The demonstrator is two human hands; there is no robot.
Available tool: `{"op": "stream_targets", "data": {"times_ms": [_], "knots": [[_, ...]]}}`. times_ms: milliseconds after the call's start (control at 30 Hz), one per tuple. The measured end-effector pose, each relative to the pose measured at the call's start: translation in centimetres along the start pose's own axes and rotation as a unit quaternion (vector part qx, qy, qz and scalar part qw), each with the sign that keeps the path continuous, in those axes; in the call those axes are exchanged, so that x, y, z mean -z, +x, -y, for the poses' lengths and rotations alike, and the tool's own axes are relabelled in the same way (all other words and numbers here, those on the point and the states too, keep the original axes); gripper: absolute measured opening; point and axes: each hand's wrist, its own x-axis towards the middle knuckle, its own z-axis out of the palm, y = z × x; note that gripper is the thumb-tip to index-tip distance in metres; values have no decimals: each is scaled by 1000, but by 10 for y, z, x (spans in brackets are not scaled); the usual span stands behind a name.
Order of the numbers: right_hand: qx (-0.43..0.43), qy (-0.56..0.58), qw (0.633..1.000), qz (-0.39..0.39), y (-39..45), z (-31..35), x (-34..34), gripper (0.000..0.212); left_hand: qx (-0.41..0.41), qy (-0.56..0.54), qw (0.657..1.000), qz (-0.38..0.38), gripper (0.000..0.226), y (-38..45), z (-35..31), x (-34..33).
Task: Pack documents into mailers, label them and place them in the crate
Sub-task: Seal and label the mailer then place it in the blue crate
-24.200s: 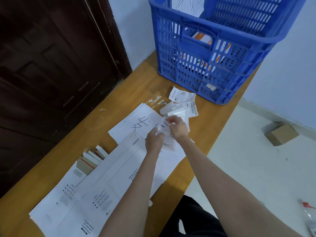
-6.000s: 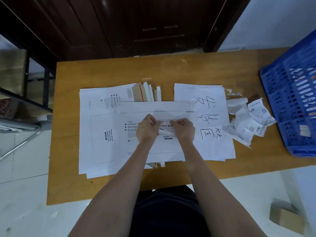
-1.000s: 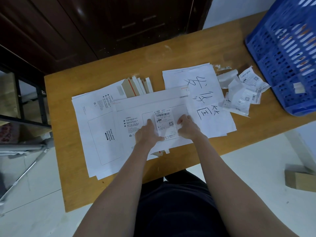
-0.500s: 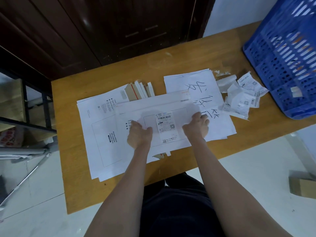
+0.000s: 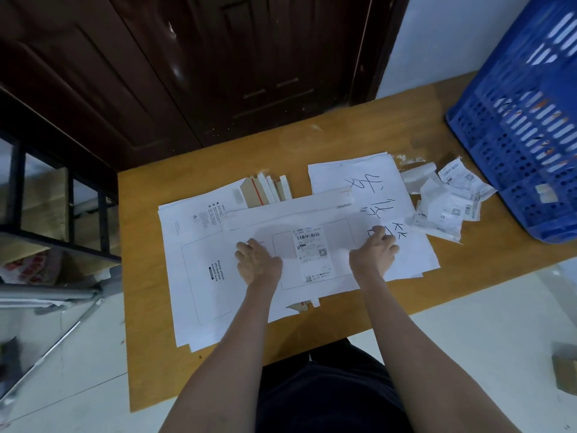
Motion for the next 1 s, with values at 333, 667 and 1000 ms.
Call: {"op": "stream_targets", "data": {"times_ms": [333,667,1000], "knots": [[-65,130,989,30,14,32,47,17,-227,-136,948,176,54,-19,-112,25],[12,295,936,190,28,71,76,32,-168,-130,969,127,58,-24,-135,41],[-8,359,903,237,16,75,76,34,-171,-71,982,37,34,-28,-130,71]]}}
